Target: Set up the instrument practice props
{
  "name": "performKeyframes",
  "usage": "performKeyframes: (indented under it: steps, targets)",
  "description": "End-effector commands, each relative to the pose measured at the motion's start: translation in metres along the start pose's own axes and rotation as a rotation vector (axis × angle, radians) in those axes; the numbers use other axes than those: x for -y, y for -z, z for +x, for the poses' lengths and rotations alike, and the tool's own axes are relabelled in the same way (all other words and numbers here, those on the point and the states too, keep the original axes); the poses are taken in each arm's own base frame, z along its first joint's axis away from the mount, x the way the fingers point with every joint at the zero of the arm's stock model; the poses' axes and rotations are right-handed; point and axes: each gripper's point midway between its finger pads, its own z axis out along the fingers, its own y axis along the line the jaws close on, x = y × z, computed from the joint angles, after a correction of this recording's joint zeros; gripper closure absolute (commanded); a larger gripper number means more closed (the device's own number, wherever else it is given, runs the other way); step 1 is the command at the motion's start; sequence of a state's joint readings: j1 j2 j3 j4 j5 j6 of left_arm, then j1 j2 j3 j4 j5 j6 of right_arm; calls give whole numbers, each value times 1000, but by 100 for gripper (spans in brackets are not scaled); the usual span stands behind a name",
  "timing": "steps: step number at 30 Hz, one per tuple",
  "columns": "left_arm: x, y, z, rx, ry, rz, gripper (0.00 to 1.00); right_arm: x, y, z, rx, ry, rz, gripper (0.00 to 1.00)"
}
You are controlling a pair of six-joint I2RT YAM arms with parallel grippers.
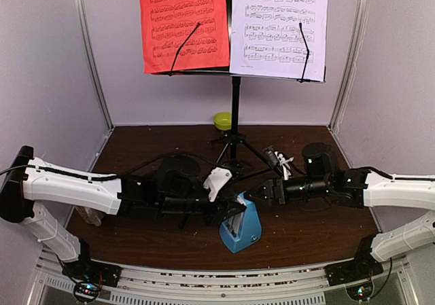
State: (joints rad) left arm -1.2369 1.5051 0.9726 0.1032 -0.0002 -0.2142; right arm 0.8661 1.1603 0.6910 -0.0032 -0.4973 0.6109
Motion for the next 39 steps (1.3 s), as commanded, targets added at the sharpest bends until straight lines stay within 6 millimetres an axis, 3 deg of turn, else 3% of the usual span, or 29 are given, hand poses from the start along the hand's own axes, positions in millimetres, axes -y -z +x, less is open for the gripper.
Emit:
performKeyframes:
  steps: [1,17,31,36,39]
  targets:
    - [1,6,-6,20,-11,2,72,35,-2,36,-87,17,112,21]
    - [9,19,4,13,-97,14,84,88,-3,87,-215,62,260,22]
    - [15,21,18,-36,-157,20,85,109,1,106,-259,68,325,22]
    - [18,31,6,-3,-148,31,87,106,2,102,-251,72,317,22]
    - [17,53,-15,62,-99,17,88,93,3,89,-224,84,283,21]
